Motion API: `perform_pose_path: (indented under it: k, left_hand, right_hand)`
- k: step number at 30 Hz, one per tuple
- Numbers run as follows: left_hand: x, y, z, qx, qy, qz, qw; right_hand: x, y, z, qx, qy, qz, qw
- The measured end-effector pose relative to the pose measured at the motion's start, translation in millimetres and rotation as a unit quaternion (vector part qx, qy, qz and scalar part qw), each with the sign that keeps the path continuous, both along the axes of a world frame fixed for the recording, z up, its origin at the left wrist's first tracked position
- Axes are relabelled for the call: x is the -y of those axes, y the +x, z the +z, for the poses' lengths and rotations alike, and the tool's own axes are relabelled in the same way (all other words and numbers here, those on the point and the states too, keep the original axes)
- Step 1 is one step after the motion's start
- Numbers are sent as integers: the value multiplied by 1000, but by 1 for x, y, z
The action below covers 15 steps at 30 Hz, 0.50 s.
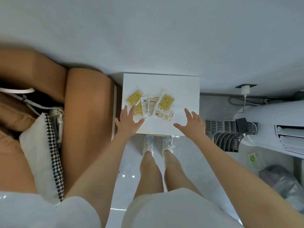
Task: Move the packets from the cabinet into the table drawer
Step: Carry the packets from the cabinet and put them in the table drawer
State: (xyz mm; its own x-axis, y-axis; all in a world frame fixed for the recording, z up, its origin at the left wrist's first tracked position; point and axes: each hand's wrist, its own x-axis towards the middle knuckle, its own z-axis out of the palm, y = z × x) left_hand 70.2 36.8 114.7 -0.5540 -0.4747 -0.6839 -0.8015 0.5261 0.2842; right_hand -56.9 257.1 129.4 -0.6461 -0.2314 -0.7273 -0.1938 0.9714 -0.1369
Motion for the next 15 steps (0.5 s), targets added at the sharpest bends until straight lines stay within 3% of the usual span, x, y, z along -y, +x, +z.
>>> perform_pose_path:
  k: [4,7,15]
  left_hand:
    - [26,-11,-58,15,-2,-3,1000]
    - [43,-17,-107,20,-4,0,1000]
    - [61,-36,-179,-29,-116,15,993]
  right_hand:
    - [25,-10,-55,42,-16,-97,994]
    - [45,-14,-99,15,-32,-137,990]
    - [75,-15,-175,-21,-70,-253,965]
